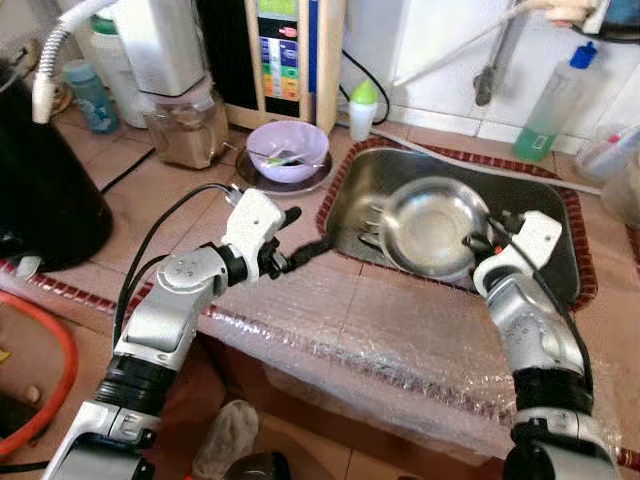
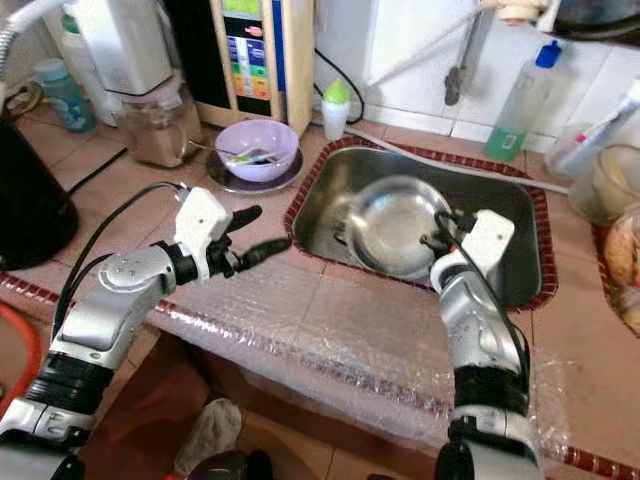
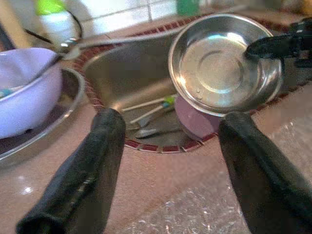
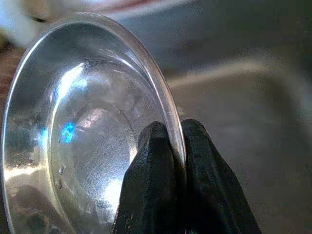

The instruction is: Kitchen organization

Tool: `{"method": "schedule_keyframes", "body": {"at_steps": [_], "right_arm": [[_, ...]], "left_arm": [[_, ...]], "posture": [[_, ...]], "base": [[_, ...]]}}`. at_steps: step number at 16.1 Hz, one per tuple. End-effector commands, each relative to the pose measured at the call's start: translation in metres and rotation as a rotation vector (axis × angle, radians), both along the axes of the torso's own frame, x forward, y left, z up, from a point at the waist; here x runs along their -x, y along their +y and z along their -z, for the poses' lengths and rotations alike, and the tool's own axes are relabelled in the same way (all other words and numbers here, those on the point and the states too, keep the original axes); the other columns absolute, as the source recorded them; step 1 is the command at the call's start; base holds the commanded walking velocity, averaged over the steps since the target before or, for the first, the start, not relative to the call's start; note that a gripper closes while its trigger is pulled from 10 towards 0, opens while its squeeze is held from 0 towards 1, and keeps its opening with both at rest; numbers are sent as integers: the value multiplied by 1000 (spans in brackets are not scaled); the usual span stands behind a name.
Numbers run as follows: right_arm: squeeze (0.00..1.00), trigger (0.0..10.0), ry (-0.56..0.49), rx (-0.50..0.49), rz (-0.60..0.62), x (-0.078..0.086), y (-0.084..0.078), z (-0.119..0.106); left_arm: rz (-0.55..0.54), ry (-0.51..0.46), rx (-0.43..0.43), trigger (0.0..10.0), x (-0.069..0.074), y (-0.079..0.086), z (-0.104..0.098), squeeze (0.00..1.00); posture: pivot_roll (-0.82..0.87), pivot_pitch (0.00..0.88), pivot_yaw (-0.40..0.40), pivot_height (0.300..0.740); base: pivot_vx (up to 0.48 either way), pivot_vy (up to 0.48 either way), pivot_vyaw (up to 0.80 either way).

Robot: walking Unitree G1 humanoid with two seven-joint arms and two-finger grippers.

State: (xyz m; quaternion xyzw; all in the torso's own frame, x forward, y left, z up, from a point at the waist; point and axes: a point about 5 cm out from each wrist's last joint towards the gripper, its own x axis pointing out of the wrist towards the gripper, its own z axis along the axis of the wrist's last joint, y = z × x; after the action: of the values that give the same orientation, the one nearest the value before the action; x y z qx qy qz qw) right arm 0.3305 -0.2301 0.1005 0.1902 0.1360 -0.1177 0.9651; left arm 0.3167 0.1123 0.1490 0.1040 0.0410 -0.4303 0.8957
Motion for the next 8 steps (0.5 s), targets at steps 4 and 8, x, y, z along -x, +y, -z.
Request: {"method": "schedule_keyframes", "body": {"at_steps": [4, 8], "right_arm": [[0, 10000, 90, 96, 0, -19, 5, 13], [1000, 10000, 146, 237, -129, -26, 18, 19]], "left_arm": [[80, -16, -77, 10000, -2, -9, -4, 1000], [92, -31, -82, 10000, -6, -16, -7, 1000]], "posture": [[-79, 62, 88, 740], [-72, 52, 82, 740]], "base": [[0, 0, 0], [0, 0, 0]]}}
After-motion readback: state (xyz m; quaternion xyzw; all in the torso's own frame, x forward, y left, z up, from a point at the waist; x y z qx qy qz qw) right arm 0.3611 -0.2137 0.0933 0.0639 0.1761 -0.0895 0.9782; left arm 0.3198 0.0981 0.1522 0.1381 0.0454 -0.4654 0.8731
